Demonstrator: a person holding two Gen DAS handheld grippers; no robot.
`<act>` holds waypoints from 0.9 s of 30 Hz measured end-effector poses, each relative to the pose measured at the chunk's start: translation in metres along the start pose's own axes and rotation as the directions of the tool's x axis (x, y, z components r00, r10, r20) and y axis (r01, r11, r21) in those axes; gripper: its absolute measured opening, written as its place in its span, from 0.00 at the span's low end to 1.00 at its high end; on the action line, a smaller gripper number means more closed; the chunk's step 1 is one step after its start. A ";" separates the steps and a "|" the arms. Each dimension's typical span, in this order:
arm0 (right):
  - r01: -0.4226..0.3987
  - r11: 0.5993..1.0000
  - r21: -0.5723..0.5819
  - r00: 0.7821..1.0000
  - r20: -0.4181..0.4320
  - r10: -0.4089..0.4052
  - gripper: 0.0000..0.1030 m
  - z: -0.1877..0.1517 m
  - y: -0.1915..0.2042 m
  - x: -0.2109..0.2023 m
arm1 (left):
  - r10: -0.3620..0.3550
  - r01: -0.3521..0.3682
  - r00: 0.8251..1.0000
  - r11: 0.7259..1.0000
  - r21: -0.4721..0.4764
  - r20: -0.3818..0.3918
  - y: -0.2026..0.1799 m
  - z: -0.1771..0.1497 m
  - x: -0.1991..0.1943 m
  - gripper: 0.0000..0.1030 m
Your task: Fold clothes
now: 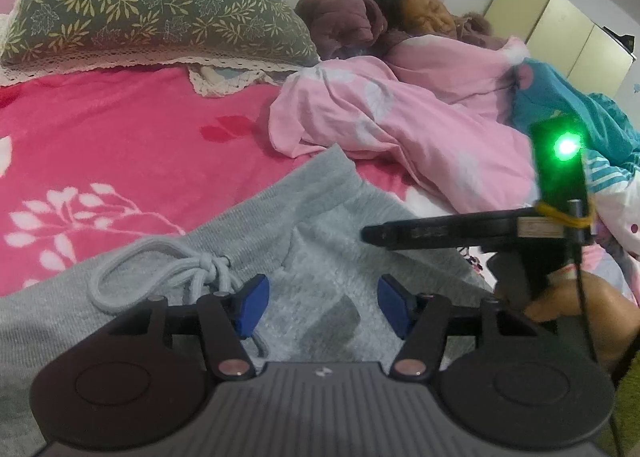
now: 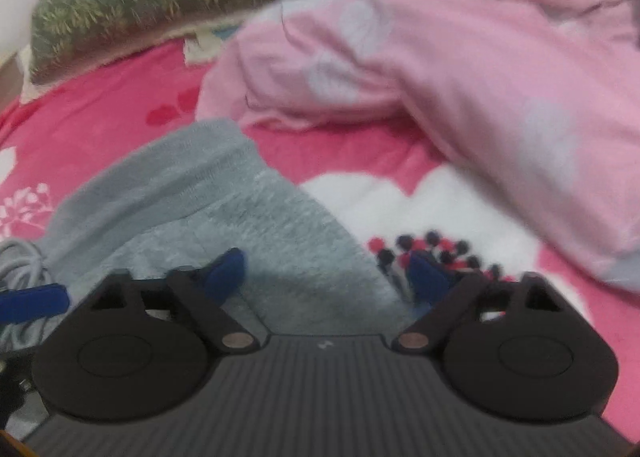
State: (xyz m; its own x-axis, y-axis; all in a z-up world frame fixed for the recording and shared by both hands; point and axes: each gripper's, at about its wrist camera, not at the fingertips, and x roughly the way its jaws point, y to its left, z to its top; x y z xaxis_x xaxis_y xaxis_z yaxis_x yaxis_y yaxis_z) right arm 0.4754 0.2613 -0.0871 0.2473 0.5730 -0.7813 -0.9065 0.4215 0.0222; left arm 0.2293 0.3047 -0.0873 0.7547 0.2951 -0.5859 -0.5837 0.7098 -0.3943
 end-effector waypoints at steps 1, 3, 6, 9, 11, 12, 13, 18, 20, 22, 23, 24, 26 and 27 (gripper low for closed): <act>-0.006 1.000 -0.011 1.000 0.001 0.006 0.42 0.000 0.003 -0.001 | 0.001 -0.001 1.000 1.000 0.002 0.001 0.000 0.000 0.000 0.60; -0.011 0.999 -0.052 0.999 0.030 0.012 0.01 0.001 0.011 -0.012 | 0.003 -0.003 1.000 1.000 -0.002 0.002 0.000 0.001 -0.002 0.60; -0.005 0.998 -0.059 0.994 0.110 0.011 0.01 0.011 0.015 -0.033 | 0.012 -0.011 1.000 1.000 -0.023 0.028 0.004 0.003 -0.007 0.60; 0.012 1.000 0.004 0.991 0.130 -0.012 0.01 0.020 0.004 -0.033 | 0.025 -0.022 0.998 0.999 -0.048 0.062 0.011 0.007 -0.011 0.61; 0.051 0.996 0.068 0.996 0.069 -0.056 0.05 0.019 -0.004 -0.014 | 0.023 -0.018 0.998 0.997 -0.068 0.065 0.016 0.008 -0.011 0.60; 0.072 0.992 0.100 0.996 0.038 -0.076 0.09 0.019 -0.007 -0.004 | 0.022 -0.016 0.997 0.997 -0.077 0.070 0.017 0.008 -0.011 0.60; 0.091 0.988 0.128 0.995 0.020 -0.094 0.17 0.017 -0.010 0.003 | 0.022 -0.015 0.997 0.996 -0.085 0.076 0.019 0.008 -0.012 0.59; 0.021 0.976 0.218 0.977 0.202 -0.066 0.20 0.012 -0.014 -0.037 | 0.015 0.003 0.994 0.987 -0.158 0.110 0.030 0.012 -0.019 0.59; -0.065 0.978 0.199 0.962 0.275 0.008 0.21 0.015 -0.010 -0.055 | 0.022 0.001 0.992 0.984 -0.180 0.127 0.032 0.013 -0.022 0.60; -0.183 0.969 0.165 0.950 0.284 0.131 0.21 0.020 -0.003 -0.058 | 0.036 -0.014 0.991 0.985 -0.174 0.127 0.032 0.012 -0.022 0.60; -0.221 0.964 0.146 0.950 0.258 0.178 0.21 0.022 0.004 -0.050 | 0.042 -0.021 0.992 0.985 -0.169 0.118 0.032 0.012 -0.020 0.60; -0.251 0.959 0.129 0.950 0.222 0.219 0.22 0.024 0.012 -0.040 | 0.049 -0.030 0.992 0.986 -0.161 0.115 0.031 0.012 -0.018 0.60; -0.236 0.965 0.111 0.967 0.125 0.222 0.23 0.024 0.028 -0.008 | 0.065 -0.048 0.991 0.989 -0.141 0.119 0.029 0.011 -0.017 0.60; -0.203 0.973 0.111 0.977 0.080 0.195 0.23 0.022 0.033 0.009 | 0.070 -0.054 0.990 0.990 -0.133 0.121 0.028 0.011 -0.017 0.60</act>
State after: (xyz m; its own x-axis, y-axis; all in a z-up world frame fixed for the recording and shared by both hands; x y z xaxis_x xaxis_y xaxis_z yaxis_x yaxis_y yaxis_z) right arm 0.4551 0.2961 -0.0799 0.0923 0.6987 -0.7094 -0.8940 0.3719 0.2500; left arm 0.2031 0.3266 -0.0808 0.7426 0.4198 -0.5218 -0.6582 0.6013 -0.4530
